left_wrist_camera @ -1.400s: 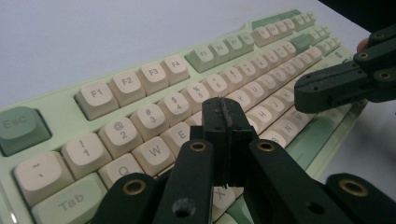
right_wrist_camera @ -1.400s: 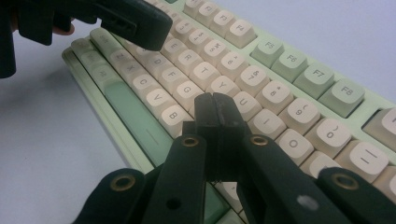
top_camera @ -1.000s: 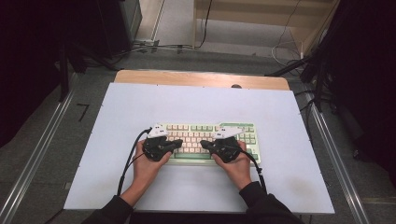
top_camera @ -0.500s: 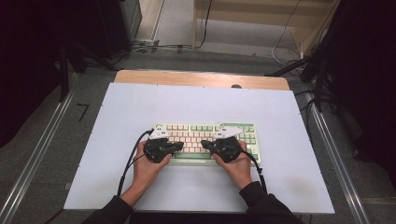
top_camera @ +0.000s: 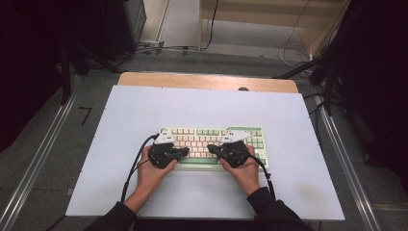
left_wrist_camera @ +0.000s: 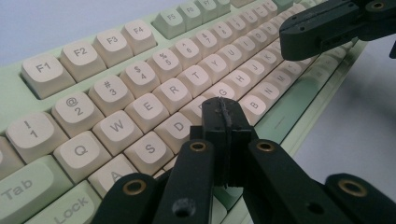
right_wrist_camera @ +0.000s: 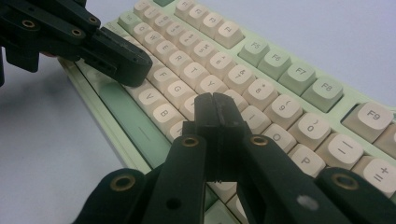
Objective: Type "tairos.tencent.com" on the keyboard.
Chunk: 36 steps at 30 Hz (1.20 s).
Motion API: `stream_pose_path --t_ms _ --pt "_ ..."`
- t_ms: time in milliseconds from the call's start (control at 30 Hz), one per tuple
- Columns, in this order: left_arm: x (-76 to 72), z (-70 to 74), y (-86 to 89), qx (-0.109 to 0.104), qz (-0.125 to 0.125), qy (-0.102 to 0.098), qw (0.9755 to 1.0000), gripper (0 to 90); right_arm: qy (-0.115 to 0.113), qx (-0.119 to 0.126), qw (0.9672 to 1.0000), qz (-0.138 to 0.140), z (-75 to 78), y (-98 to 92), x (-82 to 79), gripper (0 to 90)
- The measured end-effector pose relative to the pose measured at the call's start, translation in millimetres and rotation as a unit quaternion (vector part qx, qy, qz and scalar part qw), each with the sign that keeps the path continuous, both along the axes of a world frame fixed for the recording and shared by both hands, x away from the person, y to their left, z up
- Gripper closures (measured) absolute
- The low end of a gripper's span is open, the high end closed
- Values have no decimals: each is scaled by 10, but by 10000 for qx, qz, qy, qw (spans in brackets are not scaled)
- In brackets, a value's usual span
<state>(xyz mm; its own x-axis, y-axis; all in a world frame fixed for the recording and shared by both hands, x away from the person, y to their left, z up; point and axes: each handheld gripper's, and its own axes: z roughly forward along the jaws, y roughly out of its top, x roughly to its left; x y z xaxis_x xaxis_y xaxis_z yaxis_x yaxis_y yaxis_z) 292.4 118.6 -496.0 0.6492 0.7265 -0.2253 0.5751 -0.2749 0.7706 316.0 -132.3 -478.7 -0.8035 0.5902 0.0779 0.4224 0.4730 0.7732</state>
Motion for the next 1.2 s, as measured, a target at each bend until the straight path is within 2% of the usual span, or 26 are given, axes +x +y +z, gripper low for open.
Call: stream_pose_path --t_ms 100,333,600,900,1200 --pt "10 -3 4 -16 -3 33 10000 900 -2 2 10000 5 -3 -1 4 878" --pt "10 17 29 -120 47 -67 9999 900 -3 2 10000 20 -5 2 3 878" --pt "48 34 80 -312 239 -151 9991 900 18 -13 10000 39 -16 14 1 877" --pt "79 52 126 -359 439 -247 9981 900 30 -36 10000 37 -24 26 -1 878" --pt "120 39 127 -305 611 -308 9972 900 26 -50 10000 52 -28 31 -2 878"
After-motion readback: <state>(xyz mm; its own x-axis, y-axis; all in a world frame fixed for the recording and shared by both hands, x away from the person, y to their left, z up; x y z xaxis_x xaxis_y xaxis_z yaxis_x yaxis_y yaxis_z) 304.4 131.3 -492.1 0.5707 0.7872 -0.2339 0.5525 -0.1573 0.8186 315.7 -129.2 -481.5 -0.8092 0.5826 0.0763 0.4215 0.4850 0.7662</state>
